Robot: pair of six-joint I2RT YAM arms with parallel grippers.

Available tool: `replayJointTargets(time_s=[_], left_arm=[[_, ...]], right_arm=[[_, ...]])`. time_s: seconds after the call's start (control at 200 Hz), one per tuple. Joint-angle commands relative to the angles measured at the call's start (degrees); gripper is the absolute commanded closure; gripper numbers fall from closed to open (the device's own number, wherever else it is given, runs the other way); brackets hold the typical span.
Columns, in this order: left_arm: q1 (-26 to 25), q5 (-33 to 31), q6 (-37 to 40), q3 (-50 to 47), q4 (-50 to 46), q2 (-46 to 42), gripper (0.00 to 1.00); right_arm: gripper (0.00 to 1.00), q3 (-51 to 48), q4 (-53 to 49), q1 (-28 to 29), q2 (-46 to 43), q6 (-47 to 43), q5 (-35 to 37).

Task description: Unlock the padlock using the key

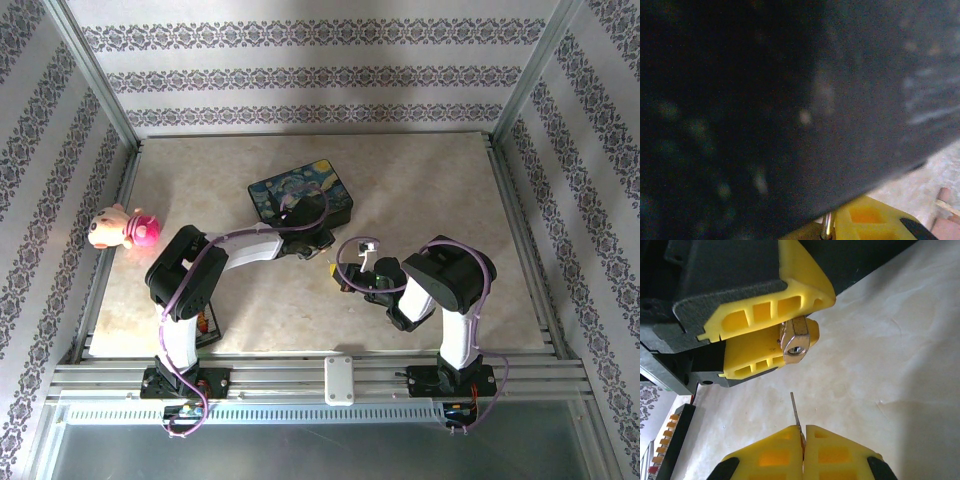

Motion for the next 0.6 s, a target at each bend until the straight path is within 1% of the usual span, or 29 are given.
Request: replayJointTargets(time_s=[0.0,0.08,0.29,0.595], left_arm=[[0.5,10.0,-5.0,-1.4,4.6,0.7,0.94],[0.7,11.1,-5.1,-0.7,2.1,0.8,0.94],[1.1,10.8,-4.5,2.4,-6.6,0.8,0.93],[1.1,12.7,-6.0,2.4,-5.7,2.0,0.93]], right_arm=[[1.0,0.4,-1.0,0.6,0.9,1.0,1.1],[1.0,0.7,-1.0,0.5,0.9,1.5,1.0],[1.0,0.9,-1.0,0.4,0.1,2.3,1.7],[1.0,1.5,-1.0,-0.4,-0.6,7.0,3.4]])
